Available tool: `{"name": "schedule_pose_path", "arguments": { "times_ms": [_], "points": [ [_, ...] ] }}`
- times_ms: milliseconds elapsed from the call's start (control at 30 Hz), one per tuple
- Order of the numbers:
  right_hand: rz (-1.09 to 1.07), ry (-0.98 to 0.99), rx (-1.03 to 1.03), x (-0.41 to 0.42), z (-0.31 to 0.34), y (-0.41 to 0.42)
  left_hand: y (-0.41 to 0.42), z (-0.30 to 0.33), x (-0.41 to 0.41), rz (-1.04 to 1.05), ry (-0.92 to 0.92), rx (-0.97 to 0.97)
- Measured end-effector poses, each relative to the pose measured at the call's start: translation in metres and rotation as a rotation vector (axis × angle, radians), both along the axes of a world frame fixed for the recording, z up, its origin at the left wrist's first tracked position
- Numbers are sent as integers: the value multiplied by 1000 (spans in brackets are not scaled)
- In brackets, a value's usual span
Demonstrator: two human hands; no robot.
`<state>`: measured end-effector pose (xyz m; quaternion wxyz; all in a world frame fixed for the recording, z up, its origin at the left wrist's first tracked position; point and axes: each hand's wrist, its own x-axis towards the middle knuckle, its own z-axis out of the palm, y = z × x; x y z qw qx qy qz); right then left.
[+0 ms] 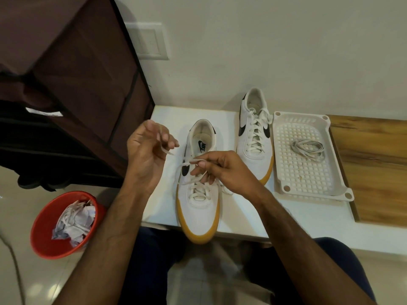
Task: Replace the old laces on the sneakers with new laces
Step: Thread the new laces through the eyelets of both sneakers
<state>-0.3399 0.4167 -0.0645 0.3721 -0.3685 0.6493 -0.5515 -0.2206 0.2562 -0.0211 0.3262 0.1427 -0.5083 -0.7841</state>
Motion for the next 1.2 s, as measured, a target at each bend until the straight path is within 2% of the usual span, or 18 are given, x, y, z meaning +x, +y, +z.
{"name": "schedule_pose_path", "arguments": {
  "times_ms": [100,200,300,400,467,567,667,767,833,900,967,1033,1100,1200],
  "points": [
    [57,-9,3,1,5,2,3,-7,-1,7,-102,-99],
    [63,61,40,-8,11,9,2,-14,-2,29,-239,-326],
    [-62,182,95,-26,11,21,3,-21,-4,34,-362,-559],
    [-330,219,106,-29,5,23,7,-26,-8,70,-460,-749],
    [-402,231,79,-24,4,15,10,-28,-10,92,-483,-820],
    [-322,385,84,-15,2,0,11,-26,-11,149,-456,-831],
    [-242,532,180,-8,-6,-9,6,-21,-9,321,-382,-766],
    [-274,540,181,-4,-13,-11,-5,-17,-1,601,-343,-794],
    [-302,538,164,-2,-14,-12,-12,-15,5,760,-339,-970],
    [-328,522,161,0,-14,-13,-14,-16,7,812,-393,-1239],
    [-383,474,172,5,-14,-14,-12,-20,4,694,-423,-1377],
    [-464,355,196,9,-13,-15,-7,-28,-3,443,-395,-1378],
    [-517,224,240,9,-10,-13,1,-34,-9,233,-425,-1301],
    [-523,93,286,1,-11,-8,10,-39,-17,76,-516,-1149]
  ]
}}
